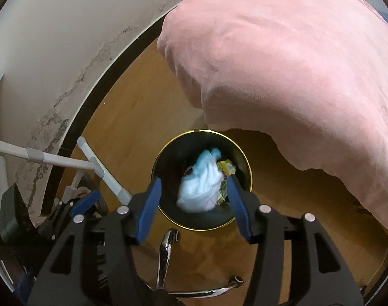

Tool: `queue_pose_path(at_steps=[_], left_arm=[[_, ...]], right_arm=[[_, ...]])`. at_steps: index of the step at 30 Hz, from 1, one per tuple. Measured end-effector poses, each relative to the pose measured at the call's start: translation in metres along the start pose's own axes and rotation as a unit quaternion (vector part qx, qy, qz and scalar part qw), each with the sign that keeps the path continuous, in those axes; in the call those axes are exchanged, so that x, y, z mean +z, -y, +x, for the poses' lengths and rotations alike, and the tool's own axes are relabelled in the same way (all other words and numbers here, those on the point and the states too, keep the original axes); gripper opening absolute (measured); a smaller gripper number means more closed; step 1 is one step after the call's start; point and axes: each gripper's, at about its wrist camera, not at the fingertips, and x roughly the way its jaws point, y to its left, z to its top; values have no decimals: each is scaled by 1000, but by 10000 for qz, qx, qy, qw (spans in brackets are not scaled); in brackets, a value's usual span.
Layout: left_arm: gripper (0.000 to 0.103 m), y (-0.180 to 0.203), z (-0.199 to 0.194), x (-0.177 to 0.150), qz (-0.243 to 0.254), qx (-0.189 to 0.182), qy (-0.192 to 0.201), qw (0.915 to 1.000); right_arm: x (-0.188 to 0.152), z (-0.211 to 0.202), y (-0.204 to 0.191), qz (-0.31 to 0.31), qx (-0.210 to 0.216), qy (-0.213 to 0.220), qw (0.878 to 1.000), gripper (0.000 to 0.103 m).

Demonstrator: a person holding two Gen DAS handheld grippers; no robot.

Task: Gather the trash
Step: 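Carry the cloth and pink box over the bin and open both tools, then grasp the blue cigarette pack with the right tool while the left tool grasps the yellow stick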

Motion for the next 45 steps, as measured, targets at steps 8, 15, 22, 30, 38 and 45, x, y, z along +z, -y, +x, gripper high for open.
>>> queue_pose_path(at_steps=[8,15,22,30,38,45], left_arm=[[85,25,-84,3,335,49,646,9973],[92,21,-222,7,318,189,1286,9910],[94,-76,-364,-31,-33,1360,1576,9781],[94,-257,-486,-157,-2166,2756,1629,9223],[94,-342,-553,-274,-3517,3125,1588,8680],[94,-375,-549,-271,-3216,3280,1385,8774]], right_arm=[[0,-25,-5,-118,-297,487,9983,56],[-8,-93,-62,-846,-701,1565,9816,66],[-42,-175,-190,-1742,1062,2026,9578,71],[-117,-192,-443,-4564,2400,1443,8446,76],[-205,-161,-620,-6478,2311,1031,7186,76],[-238,-125,-666,-7290,1740,952,6552,76]])
